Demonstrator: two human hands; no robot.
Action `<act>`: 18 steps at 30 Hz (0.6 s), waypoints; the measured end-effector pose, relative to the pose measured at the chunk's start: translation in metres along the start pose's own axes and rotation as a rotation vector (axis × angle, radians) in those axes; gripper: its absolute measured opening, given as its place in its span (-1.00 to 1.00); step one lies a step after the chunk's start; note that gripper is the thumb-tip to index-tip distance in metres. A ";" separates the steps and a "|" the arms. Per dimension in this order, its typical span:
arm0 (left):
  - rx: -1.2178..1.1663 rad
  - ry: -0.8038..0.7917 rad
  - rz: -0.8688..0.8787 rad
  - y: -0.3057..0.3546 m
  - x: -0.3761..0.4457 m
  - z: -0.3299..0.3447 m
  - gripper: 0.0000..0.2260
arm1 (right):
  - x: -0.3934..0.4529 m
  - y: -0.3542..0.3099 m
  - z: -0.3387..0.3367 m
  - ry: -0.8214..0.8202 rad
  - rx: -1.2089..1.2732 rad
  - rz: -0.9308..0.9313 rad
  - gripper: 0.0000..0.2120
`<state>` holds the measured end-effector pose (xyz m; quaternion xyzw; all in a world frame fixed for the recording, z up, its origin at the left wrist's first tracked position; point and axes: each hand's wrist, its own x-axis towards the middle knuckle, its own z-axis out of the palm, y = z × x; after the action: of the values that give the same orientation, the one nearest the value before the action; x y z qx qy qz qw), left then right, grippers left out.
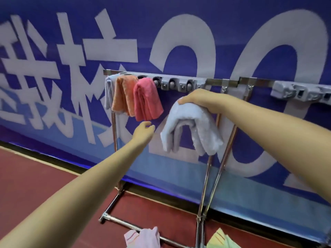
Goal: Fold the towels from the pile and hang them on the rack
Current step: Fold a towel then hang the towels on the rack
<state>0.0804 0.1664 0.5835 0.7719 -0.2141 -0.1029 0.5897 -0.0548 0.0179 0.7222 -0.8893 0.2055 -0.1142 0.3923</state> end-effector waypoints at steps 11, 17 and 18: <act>-0.453 -0.054 0.115 0.082 0.113 0.001 -0.79 | 0.145 -0.059 0.004 -0.035 -0.077 0.023 -0.75; -0.571 0.002 0.046 0.069 0.165 0.001 -0.72 | 0.187 -0.068 -0.001 -0.151 -0.001 0.023 -0.77; -0.577 0.004 0.047 0.070 0.165 0.002 -0.71 | 0.192 -0.066 -0.004 -0.141 -0.009 0.016 -0.77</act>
<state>0.2109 0.0756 0.6649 0.5673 -0.1925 -0.1444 0.7876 0.1333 -0.0317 0.7819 -0.8953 0.1848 -0.0471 0.4025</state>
